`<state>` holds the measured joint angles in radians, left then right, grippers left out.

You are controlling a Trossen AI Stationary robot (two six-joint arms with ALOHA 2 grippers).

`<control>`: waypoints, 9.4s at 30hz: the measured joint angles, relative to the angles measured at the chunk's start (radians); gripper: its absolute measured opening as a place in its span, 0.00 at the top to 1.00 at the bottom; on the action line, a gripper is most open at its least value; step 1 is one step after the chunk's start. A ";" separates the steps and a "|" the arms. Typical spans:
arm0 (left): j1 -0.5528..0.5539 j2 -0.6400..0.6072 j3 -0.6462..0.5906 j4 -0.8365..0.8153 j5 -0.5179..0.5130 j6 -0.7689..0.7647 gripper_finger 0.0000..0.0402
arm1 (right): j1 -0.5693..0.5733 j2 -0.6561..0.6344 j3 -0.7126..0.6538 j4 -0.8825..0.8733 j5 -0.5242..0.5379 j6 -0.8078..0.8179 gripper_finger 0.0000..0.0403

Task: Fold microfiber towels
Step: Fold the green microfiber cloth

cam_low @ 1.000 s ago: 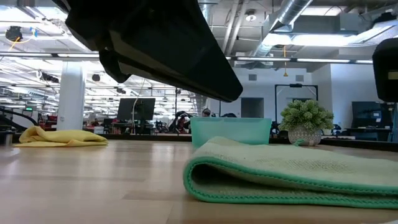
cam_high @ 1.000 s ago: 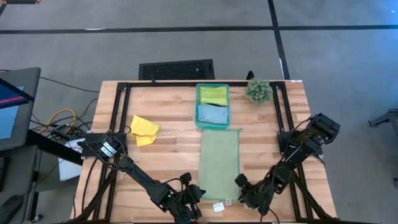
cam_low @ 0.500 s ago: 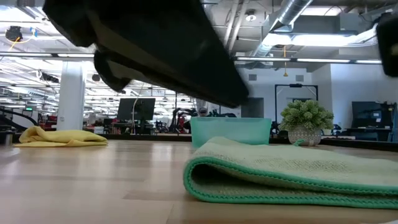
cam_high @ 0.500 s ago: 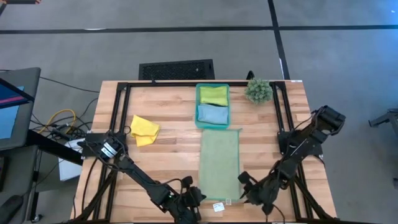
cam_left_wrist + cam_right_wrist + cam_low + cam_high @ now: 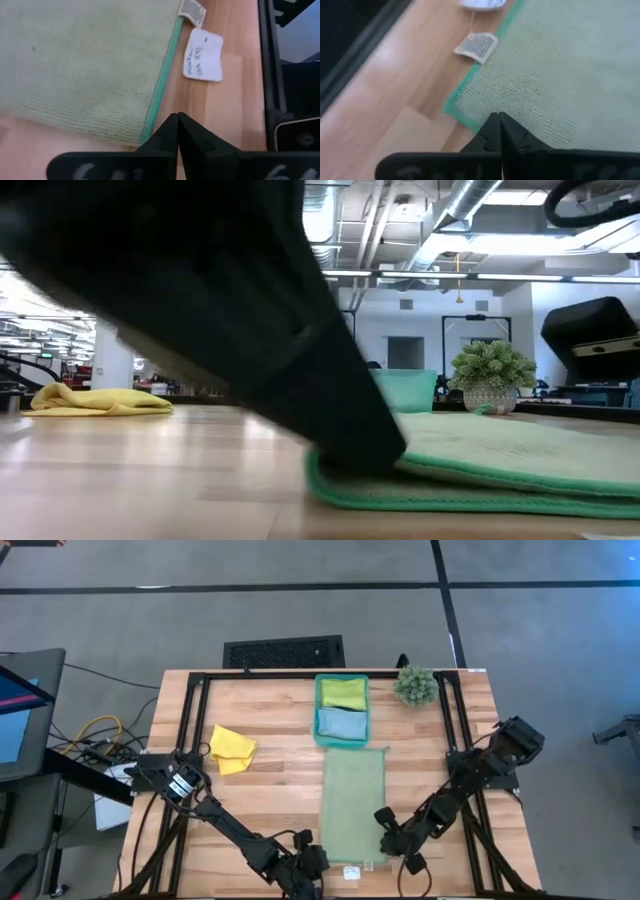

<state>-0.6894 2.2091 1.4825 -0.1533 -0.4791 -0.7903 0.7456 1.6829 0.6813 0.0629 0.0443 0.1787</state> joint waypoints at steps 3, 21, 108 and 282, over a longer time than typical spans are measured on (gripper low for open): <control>-0.008 0.001 0.040 0.000 -0.033 0.056 1.00 | 0.007 -0.057 -0.003 -0.003 0.007 -0.005 0.97; 0.000 0.002 0.000 -0.113 -0.037 -0.081 1.00 | 0.003 0.048 0.004 0.058 0.059 0.004 0.94; -0.015 0.144 0.196 -0.013 -0.245 0.613 0.48 | 0.136 -0.136 -0.002 -0.156 0.357 0.108 0.94; 0.069 0.067 0.224 -0.499 -0.681 -0.055 1.00 | -0.091 -0.348 0.000 -0.546 0.599 0.282 0.97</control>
<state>-0.6205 2.2765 1.7063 -0.6522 -1.1598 -0.8455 0.6544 1.3345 0.6815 -0.4830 0.6437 0.4608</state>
